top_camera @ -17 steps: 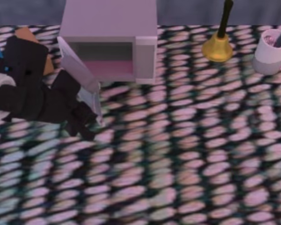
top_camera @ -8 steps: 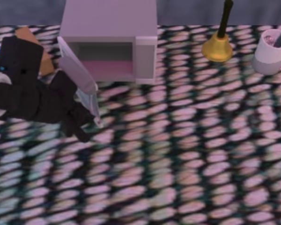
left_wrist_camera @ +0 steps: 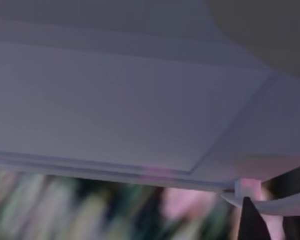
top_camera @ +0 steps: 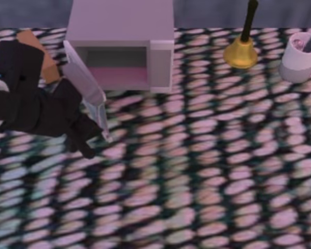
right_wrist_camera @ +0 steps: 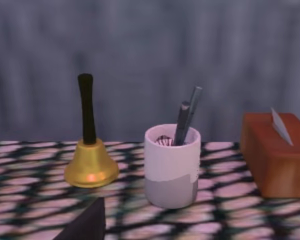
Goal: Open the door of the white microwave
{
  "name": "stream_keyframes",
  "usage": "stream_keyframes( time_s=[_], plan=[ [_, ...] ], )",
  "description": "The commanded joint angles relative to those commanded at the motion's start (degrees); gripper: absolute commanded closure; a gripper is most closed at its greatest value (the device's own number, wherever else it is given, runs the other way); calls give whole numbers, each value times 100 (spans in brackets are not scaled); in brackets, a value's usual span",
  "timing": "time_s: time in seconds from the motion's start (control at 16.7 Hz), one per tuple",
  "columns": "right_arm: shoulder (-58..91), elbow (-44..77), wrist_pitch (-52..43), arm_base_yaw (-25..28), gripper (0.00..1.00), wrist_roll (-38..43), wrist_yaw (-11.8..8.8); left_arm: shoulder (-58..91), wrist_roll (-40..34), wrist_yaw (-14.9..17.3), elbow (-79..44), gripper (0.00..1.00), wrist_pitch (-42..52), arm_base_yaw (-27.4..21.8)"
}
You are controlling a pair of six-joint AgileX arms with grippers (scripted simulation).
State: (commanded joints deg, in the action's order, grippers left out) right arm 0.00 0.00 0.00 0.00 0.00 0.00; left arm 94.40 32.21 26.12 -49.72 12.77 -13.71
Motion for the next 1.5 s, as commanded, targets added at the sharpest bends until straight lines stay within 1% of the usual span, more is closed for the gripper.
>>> stream_keyframes(
  time_s=[1.14, 1.26, 1.5],
  plan=[
    [0, 0, 0, 0, 0, 0, 0, 0, 0, 0, 0, 100, 0, 0],
    [0, 0, 0, 0, 0, 0, 0, -1, -3, 35, 21, 100, 16, -19],
    [0, 0, 0, 0, 0, 0, 0, 19, 267, 163, -31, 100, 155, 106]
  ],
)
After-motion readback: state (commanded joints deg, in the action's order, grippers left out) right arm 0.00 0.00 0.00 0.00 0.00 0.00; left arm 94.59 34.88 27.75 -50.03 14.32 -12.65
